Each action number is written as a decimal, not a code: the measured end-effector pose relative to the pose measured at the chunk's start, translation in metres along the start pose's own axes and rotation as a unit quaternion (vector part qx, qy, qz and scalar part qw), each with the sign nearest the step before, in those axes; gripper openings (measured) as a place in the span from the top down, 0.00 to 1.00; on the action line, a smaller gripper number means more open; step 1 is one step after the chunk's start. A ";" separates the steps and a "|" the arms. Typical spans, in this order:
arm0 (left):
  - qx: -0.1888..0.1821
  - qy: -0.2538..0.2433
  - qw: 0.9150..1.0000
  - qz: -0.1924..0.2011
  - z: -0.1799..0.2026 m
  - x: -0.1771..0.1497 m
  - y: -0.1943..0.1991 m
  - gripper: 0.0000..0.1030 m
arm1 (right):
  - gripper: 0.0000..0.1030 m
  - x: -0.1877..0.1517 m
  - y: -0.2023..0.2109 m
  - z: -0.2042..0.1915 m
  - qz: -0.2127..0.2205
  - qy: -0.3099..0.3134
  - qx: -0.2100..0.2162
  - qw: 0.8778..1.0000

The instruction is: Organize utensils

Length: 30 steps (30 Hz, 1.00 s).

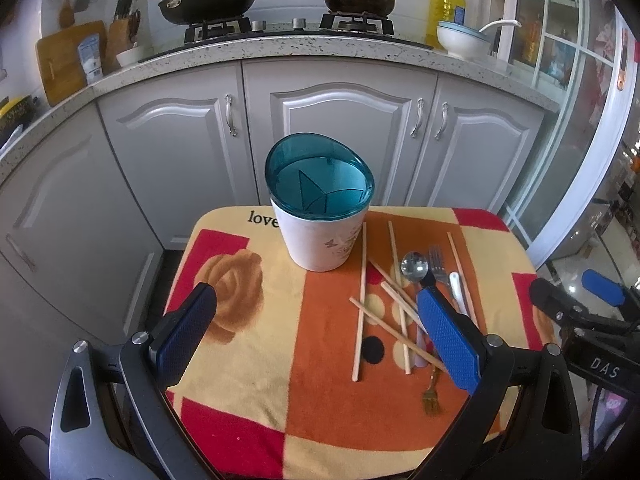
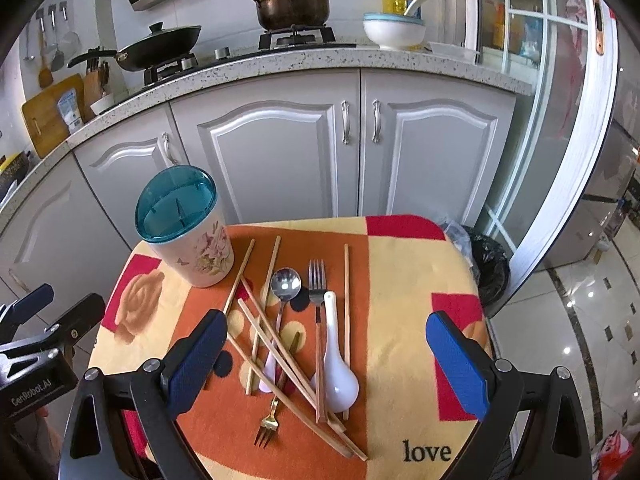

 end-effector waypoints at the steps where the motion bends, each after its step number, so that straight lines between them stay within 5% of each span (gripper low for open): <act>1: 0.001 -0.001 1.000 0.000 0.001 0.000 0.000 0.02 | 0.03 0.000 -0.002 0.001 -0.003 0.002 0.002 1.000; 30: -0.012 -0.015 1.000 -0.020 0.023 0.013 -0.037 0.02 | 0.03 0.017 -0.031 0.004 -0.017 0.025 -0.023 0.999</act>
Point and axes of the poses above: each gripper's, at about its wrist camera, not at the fingertips, and y roughly against the way its jaws point, z to its right, x to its top, the point moved 3 cm from there along -y, roughly the way its jaws point, and after that the axes turned 10 degrees about -z, right-handed, at the moved point
